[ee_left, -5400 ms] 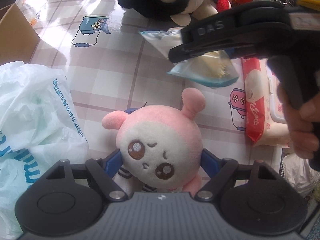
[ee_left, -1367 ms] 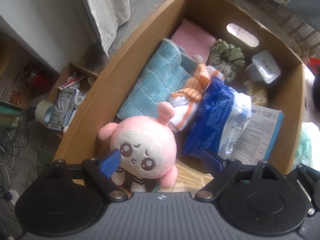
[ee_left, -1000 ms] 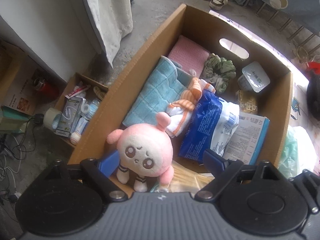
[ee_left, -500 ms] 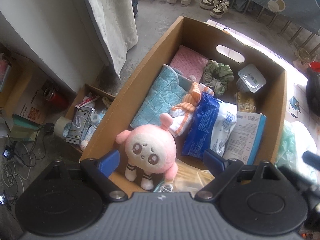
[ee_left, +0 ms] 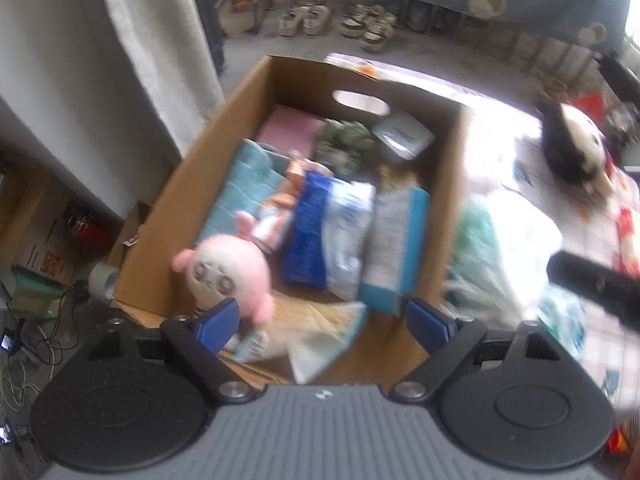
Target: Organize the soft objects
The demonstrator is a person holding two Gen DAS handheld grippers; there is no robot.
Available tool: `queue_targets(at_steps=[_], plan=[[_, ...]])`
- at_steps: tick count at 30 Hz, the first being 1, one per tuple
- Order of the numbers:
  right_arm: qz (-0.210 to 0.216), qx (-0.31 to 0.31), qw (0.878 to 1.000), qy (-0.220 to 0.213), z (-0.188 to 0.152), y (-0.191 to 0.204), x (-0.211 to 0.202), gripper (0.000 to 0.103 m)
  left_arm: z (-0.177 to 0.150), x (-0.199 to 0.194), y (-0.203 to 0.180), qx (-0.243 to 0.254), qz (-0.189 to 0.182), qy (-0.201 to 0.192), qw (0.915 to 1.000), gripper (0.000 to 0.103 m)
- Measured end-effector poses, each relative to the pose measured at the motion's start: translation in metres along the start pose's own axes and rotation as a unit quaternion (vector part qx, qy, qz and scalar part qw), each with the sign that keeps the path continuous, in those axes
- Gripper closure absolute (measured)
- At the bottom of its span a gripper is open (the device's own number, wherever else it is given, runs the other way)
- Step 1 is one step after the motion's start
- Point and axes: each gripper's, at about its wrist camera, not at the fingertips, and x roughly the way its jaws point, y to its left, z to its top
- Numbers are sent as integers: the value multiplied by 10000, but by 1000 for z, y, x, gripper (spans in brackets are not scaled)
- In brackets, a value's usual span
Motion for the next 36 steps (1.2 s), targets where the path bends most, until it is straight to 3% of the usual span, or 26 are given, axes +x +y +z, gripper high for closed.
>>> queue_targets(at_steps=[8, 13, 23, 36], plan=[[-263, 776, 9966, 71, -27, -61, -31, 1, -27, -16, -40, 245, 98, -128, 9996, 12], [-590, 890, 9940, 222, -45, -75, -39, 1, -35, -16, -50, 504, 12, -17, 9987, 11], [-1228, 925, 9881, 111, -61, -68, -53, 1, -40, -6, -54, 967, -209, 333, 9945, 11], [-1713, 839, 9816, 25, -63, -42, -60, 1, -30, -2, -37, 1043, -409, 497, 9925, 11]])
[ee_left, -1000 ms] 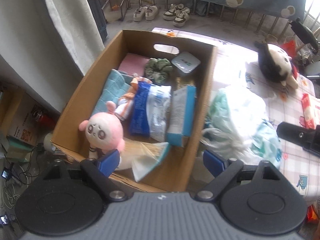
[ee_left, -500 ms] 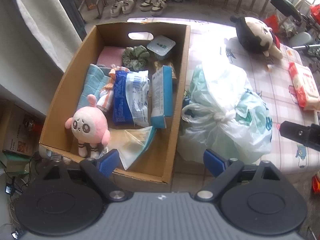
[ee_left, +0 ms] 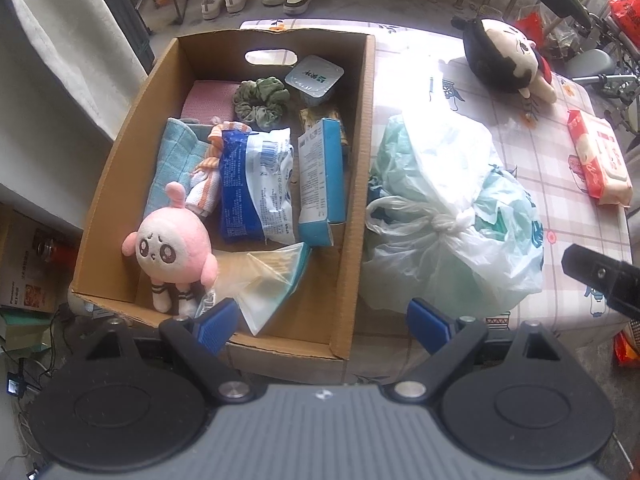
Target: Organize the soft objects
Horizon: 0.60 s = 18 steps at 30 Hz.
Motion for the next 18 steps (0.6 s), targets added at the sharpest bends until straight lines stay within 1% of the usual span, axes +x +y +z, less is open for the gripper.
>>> queue_targets(at_steps=[8, 18], plan=[[-105, -46, 9999, 66, -9, 10, -1, 1, -3, 1, 14, 19, -28, 52, 10000, 11], [-173, -86, 9997, 135, -17, 20, -1, 1, -6, 7, 25, 40, 23, 109, 9999, 11]])
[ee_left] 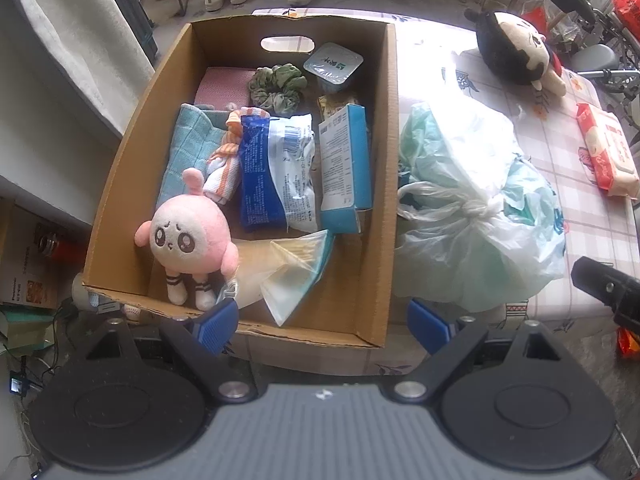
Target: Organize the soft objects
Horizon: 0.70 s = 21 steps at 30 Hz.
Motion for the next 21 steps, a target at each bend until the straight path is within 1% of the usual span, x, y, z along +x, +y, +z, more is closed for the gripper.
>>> queue_targets(at_steps=[7, 16, 21], plan=[[-27, 4, 10000, 59, -2, 2, 2, 1, -1, 2, 0, 85, 29, 28, 10000, 11], [-94, 14, 9999, 64, -2, 0, -1, 1, -3, -3, -10, 455, -61, -22, 9989, 11], [-119, 43, 9999, 95, -3, -2, 0, 1, -2, 0, -10, 422, -43, 14, 9991, 11]])
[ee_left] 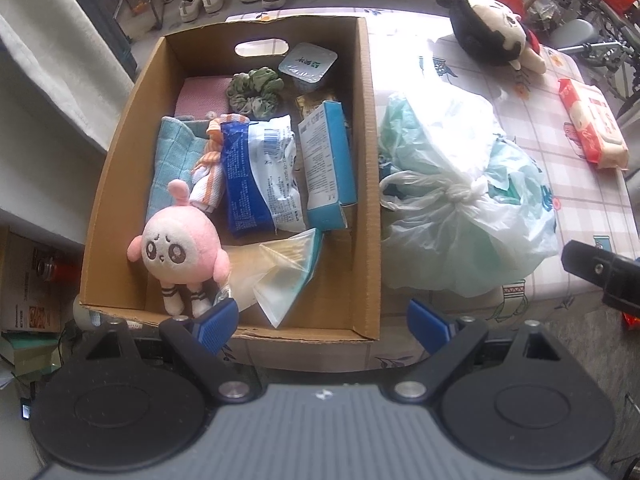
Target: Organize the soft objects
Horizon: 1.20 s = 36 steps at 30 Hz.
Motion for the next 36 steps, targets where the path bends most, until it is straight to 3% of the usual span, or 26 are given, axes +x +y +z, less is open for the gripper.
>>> queue_targets(at_steps=[36], plan=[[-39, -129, 9995, 273, -7, 3, 12, 1, -5, 14, 8, 37, 7, 202, 9998, 11]])
